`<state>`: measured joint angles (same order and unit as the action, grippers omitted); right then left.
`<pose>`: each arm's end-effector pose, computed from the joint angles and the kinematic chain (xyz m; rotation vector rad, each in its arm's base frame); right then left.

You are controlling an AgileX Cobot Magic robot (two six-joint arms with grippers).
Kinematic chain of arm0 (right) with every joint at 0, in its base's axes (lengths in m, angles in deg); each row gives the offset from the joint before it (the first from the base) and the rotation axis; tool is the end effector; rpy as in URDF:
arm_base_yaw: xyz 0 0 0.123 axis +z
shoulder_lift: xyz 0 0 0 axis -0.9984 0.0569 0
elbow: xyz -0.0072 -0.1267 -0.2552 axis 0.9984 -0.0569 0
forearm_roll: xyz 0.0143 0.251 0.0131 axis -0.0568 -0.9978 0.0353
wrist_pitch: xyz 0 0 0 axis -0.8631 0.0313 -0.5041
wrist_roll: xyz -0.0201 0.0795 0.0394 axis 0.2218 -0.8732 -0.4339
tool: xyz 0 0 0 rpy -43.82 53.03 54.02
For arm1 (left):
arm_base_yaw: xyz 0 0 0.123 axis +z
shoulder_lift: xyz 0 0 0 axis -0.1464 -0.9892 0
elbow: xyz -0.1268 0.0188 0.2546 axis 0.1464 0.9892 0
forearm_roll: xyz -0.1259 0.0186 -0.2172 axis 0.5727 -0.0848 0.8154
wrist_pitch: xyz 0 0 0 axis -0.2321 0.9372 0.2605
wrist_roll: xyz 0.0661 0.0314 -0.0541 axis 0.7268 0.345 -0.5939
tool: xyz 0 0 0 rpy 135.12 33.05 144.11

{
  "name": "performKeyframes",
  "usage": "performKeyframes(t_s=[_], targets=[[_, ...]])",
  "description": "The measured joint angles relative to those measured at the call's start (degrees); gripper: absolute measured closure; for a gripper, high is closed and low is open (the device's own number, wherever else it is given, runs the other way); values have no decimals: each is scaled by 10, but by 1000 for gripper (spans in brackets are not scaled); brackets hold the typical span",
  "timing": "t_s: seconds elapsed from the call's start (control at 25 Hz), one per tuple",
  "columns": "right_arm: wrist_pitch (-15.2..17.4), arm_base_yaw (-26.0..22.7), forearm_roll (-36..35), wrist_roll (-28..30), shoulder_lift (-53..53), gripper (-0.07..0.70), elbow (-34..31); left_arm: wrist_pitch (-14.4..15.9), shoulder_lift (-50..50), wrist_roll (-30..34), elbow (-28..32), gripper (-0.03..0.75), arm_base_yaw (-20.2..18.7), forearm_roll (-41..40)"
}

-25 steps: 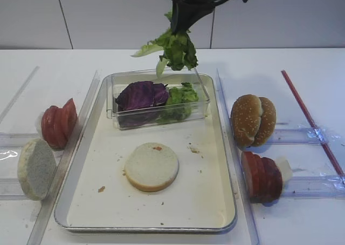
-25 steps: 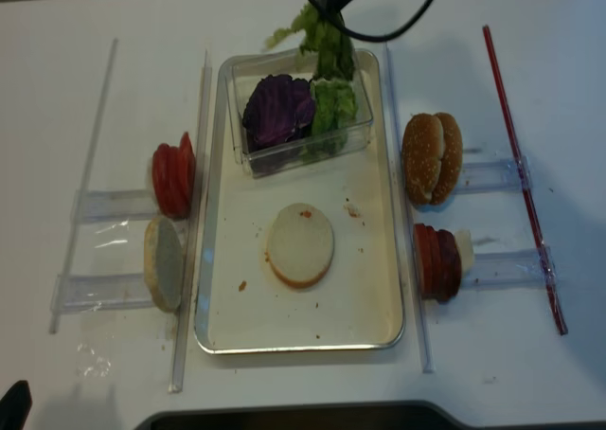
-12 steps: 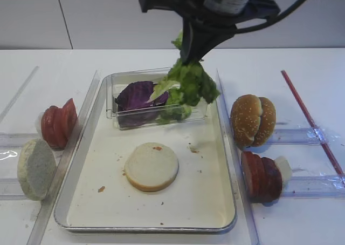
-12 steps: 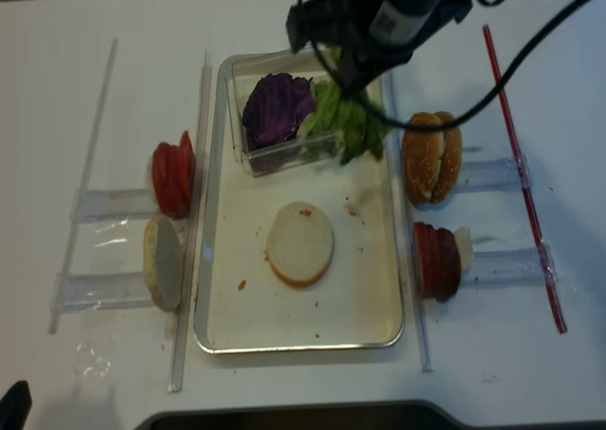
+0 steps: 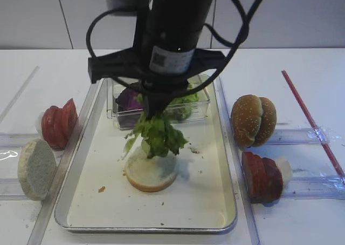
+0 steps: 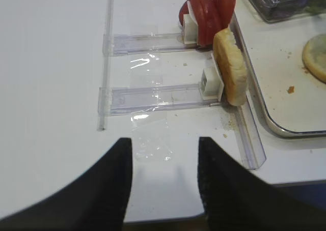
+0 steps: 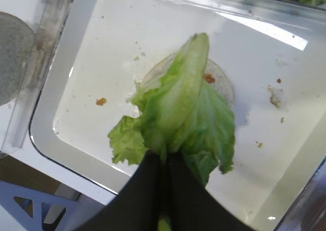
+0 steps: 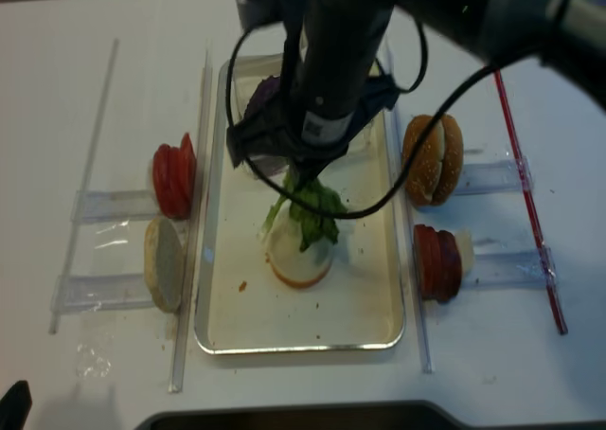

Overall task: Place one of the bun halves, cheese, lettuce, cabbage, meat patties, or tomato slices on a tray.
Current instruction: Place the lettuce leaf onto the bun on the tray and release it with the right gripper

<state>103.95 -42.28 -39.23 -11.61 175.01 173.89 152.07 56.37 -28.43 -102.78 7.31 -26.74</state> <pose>0.2618 0.2757 0.3098 -0.6332 2.8967 0.4043 -0.0112 0.0002 0.2642 0.0208 2.1621 -0.0111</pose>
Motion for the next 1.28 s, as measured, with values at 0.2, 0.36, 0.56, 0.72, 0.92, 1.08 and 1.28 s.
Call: performKeyframes(t_s=[0.2, 0.36, 0.56, 0.72, 0.92, 1.08, 1.28], targets=[[-3, 3, 2, 0, 44, 582, 0, 0, 0, 0, 0, 423, 0, 0], [-6, 3, 4, 0, 68, 582, 0, 0, 0, 0, 0, 423, 0, 0], [-16, 3, 0, 0, 86, 582, 0, 0, 0, 0, 0, 423, 0, 0], [-20, 3, -4, 0, 98, 582, 0, 0, 0, 0, 0, 423, 0, 0], [-22, 3, -7, -1, 103, 564, 0, 0, 0, 0, 0, 423, 0, 0], [-22, 3, -7, -1, 103, 458, 0, 0, 0, 0, 0, 423, 0, 0], [-22, 3, 4, 1, 103, 251, 0, 0, 0, 0, 0, 423, 0, 0]])
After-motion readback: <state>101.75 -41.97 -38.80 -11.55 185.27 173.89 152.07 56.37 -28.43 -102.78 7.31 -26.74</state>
